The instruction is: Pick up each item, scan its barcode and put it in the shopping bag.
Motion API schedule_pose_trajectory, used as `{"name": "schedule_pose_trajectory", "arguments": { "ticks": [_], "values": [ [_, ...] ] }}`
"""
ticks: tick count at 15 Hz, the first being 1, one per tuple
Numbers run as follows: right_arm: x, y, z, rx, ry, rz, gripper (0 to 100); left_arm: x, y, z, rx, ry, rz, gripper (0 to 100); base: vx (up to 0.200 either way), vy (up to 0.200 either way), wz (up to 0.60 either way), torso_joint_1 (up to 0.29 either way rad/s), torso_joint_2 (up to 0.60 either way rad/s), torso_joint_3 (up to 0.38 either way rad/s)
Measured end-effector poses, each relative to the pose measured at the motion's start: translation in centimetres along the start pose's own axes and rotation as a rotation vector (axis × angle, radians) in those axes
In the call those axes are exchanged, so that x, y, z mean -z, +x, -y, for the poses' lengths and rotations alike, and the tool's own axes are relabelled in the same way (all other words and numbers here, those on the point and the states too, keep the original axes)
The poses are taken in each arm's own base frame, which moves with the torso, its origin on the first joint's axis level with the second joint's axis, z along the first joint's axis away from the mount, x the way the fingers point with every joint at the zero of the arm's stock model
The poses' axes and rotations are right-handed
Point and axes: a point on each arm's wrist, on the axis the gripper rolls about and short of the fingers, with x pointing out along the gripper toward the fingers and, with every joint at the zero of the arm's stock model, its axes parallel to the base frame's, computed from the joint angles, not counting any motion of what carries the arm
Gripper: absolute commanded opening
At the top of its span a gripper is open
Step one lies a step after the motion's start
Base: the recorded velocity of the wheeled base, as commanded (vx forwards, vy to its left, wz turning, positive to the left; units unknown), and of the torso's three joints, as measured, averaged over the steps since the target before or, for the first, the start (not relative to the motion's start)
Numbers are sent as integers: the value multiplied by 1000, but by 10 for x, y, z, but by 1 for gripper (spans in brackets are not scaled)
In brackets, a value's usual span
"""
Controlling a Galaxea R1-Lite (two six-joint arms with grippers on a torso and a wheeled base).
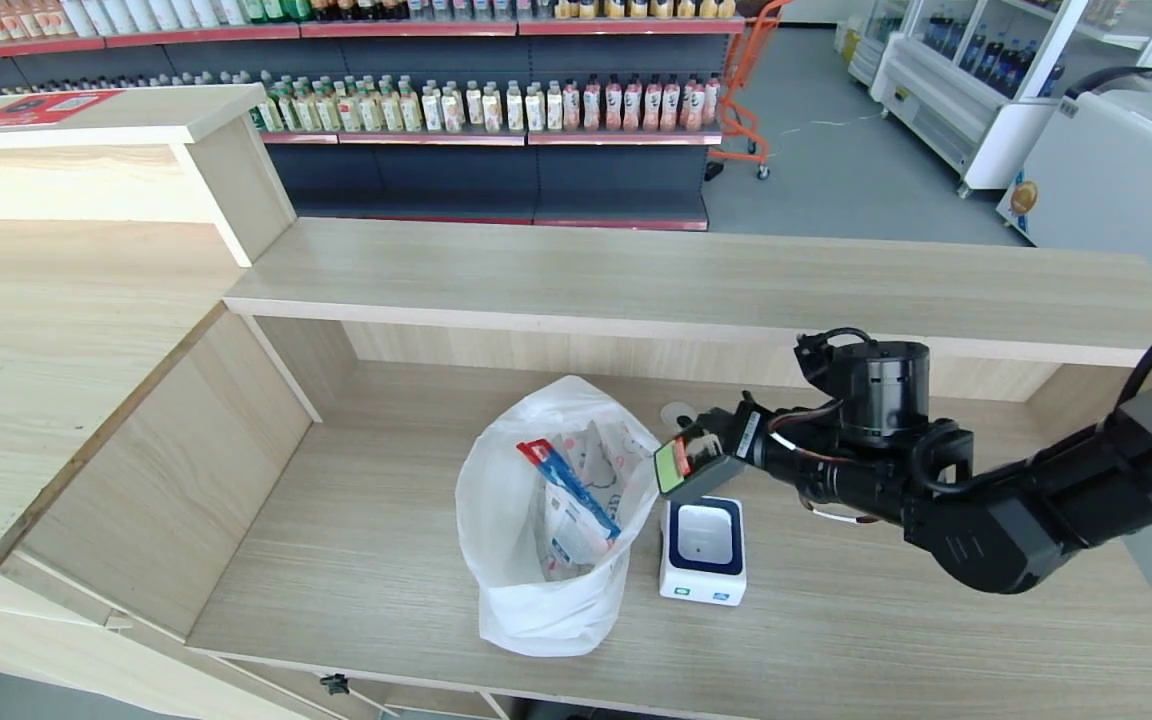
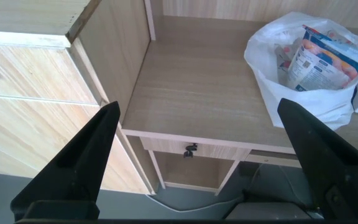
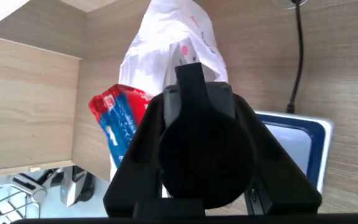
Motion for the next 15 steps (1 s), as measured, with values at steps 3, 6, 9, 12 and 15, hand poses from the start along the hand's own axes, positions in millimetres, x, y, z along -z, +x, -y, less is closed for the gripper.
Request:
{"name": "schedule_pose_trajectory", "arguments": {
  "ticks": [3,6,9,12,15],
  "values": [
    [-3,23,-14,2,-12,-10,0,0,0,0,0,0,0,100,0,0,0,0,0,0],
    [8,47,-32,-5,-66,-42,0,0,0,0,0,0,0,100,0,0,0,0,0,0],
    [21,70,-39,11,-125,-37,0,0,0,0,0,0,0,100,0,0,0,0,0,0],
    [36,98,-47,26,-212,-15,0,0,0,0,0,0,0,100,0,0,0,0,0,0],
    [59,125,-50,42,-333,-13,0,0,0,0,0,0,0,100,0,0,0,0,0,0]
  ]
}}
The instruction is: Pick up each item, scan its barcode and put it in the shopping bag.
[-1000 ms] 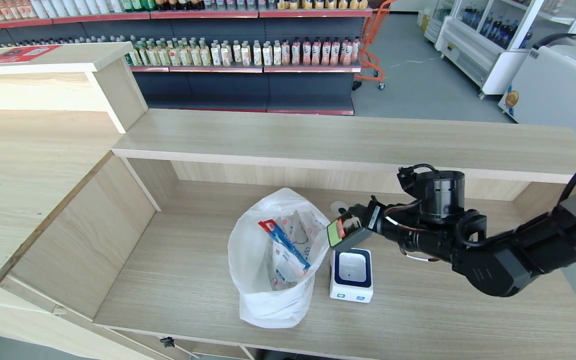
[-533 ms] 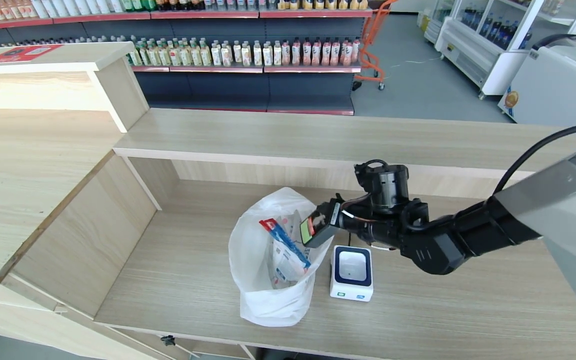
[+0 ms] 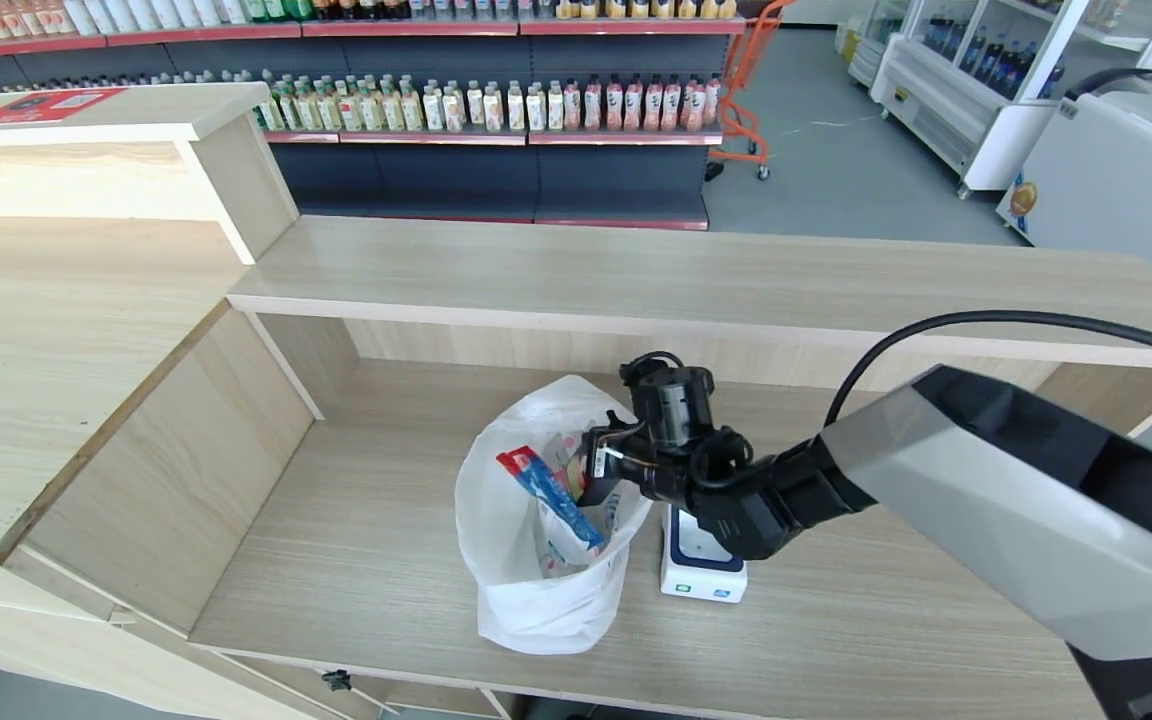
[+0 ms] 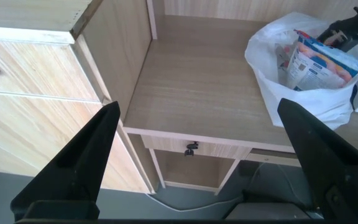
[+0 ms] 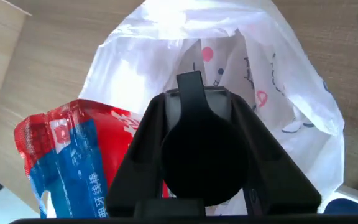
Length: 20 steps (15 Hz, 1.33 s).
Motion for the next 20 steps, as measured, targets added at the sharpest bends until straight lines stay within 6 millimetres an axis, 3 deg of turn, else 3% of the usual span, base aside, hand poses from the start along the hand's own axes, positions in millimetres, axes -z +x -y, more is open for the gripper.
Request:
{"name": "schedule_pose_trajectory", "arguments": {
  "ticks": [4,5,9,13,16,20],
  "values": [
    [27,20,9,83,-146,-29,0,0,0,0,0,0,0,100,0,0,0,0,0,0],
    [29,22,13,93,-161,-31,100,0,0,0,0,0,0,100,0,0,0,0,0,0],
    [22,16,14,63,-72,-43,100,0,0,0,0,0,0,100,0,0,0,0,0,0],
    [-13,-38,21,-29,184,-112,100,0,0,0,-1,0,0,100,0,0,0,0,0,0],
    [-43,-105,35,-56,273,-136,100,0,0,0,0,0,0,100,0,0,0,0,0,0],
    [-63,-230,76,42,219,-97,100,0,0,0,0,0,0,100,0,0,0,0,0,0]
  ]
}}
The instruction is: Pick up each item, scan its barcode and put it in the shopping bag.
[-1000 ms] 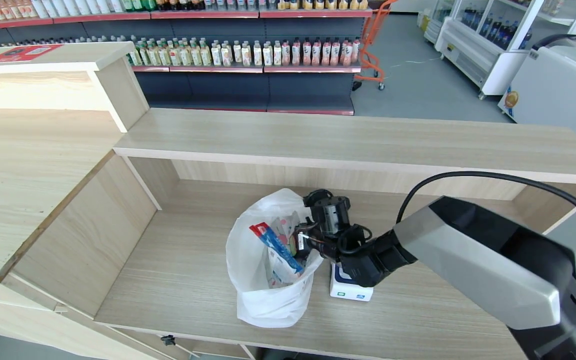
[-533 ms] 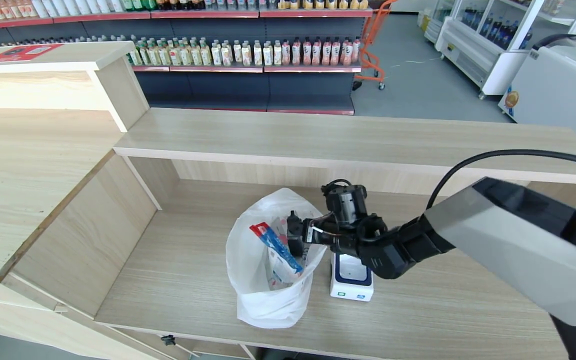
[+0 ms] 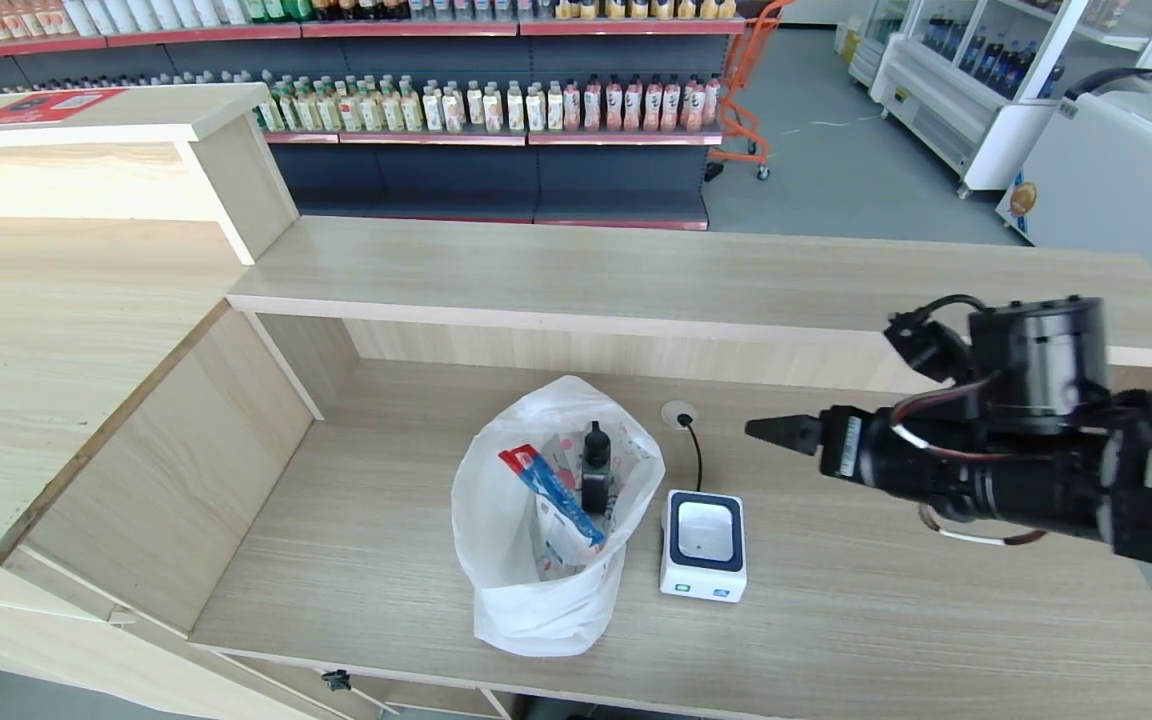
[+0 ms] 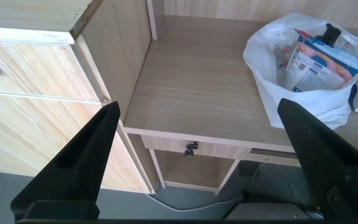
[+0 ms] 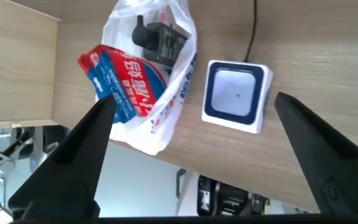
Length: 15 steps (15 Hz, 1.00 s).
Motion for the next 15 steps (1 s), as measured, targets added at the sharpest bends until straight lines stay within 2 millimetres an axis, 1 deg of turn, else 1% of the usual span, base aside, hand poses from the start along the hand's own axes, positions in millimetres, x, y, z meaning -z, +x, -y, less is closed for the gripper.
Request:
{"name": "schedule_pose_trajectory", "arguments": {
  "ticks": [2,3,5,6,7,8,9,10,11,12,15],
  "values": [
    [8,-65,18,78,-31,58,100,0,0,0,0,0,0,100,0,0,0,0,0,0],
    [18,-100,25,119,-52,102,100,0,0,0,0,0,0,100,0,0,0,0,0,0],
    [49,-157,36,195,-102,196,100,0,0,0,0,0,0,100,0,0,0,0,0,0],
    [70,-180,41,232,-132,247,100,0,0,0,0,0,0,100,0,0,0,0,0,0],
    [96,-199,46,278,-161,301,100,0,0,0,0,0,0,100,0,0,0,0,0,0],
    [121,-210,52,322,-179,347,100,0,0,0,0,0,0,100,0,0,0,0,0,0],
    [143,-218,56,362,-197,396,100,0,0,0,0,0,0,100,0,0,0,0,0,0],
    [163,-220,61,405,-228,412,100,0,0,0,0,-1,0,100,0,0,0,0,0,0],
    [181,-217,67,452,-272,388,100,0,0,0,0,0,0,100,0,0,0,0,0,0],
    [192,-215,70,475,-284,395,100,0,0,0,0,0,0,100,0,0,0,0,0,0],
    [203,-218,72,437,-263,480,100,0,0,0,0,0,0,100,0,0,0,0,0,0]
  ]
}}
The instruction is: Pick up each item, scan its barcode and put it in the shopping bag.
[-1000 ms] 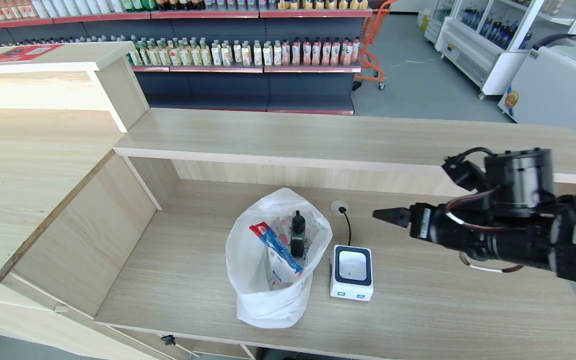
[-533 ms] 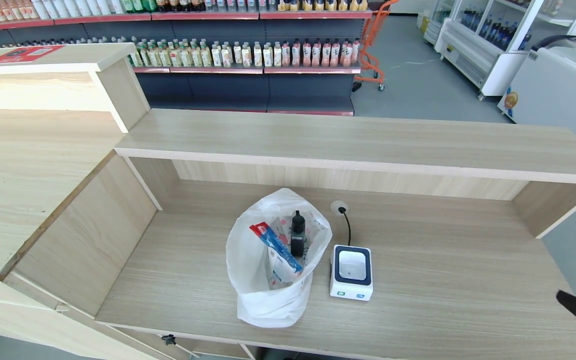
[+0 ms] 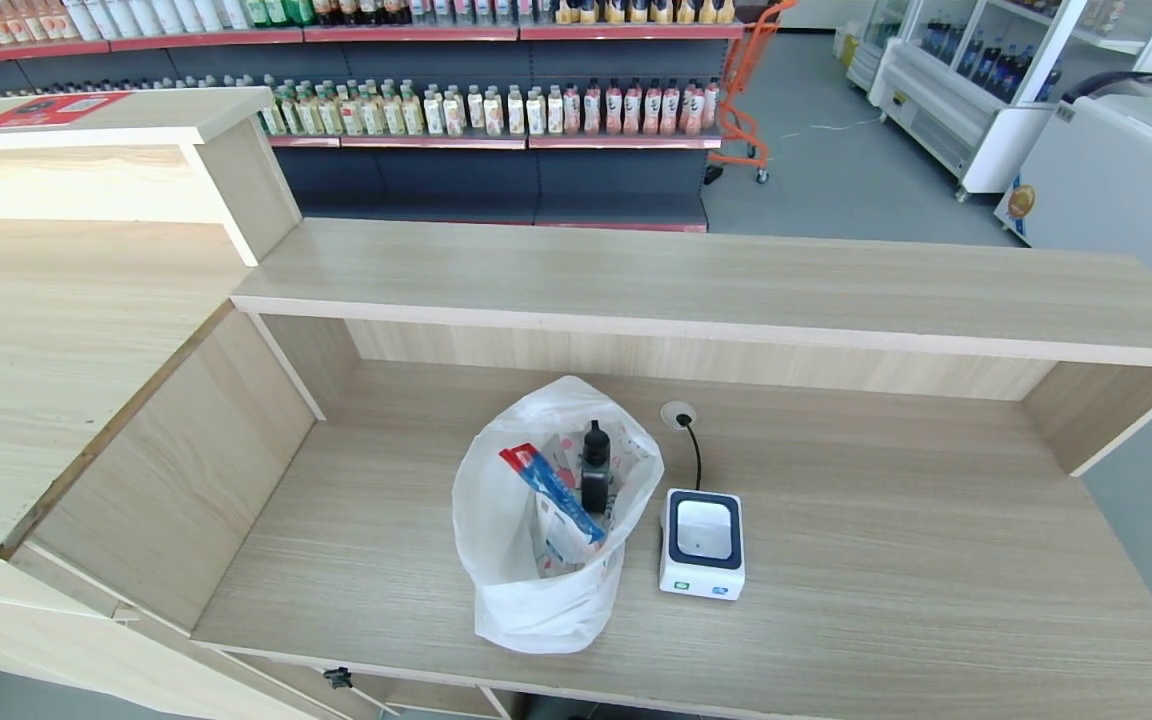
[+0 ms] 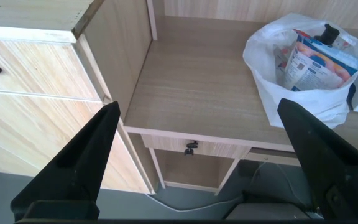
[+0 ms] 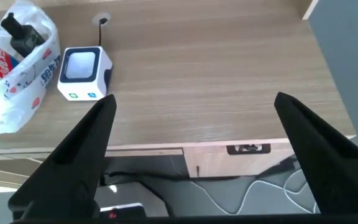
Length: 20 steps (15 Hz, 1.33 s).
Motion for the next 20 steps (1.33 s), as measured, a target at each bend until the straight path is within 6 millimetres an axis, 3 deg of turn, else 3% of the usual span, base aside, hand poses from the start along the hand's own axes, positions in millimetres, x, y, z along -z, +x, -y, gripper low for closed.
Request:
{"name": "schedule_pose_trajectory", "arguments": {
  "ticks": [1,11,16,20],
  "values": [
    [1,-2,0,-9,8,22,0,0,0,0,0,0,0,100,0,0,0,0,0,0],
    [3,-5,1,-18,26,63,0,0,0,0,0,-1,0,100,0,0,0,0,0,0],
    [3,-5,1,-18,25,62,0,0,0,0,2,3,0,100,0,-200,0,4,0,1],
    [3,-5,1,-19,27,62,0,0,0,0,0,0,0,100,0,0,0,0,0,0]
  ]
}}
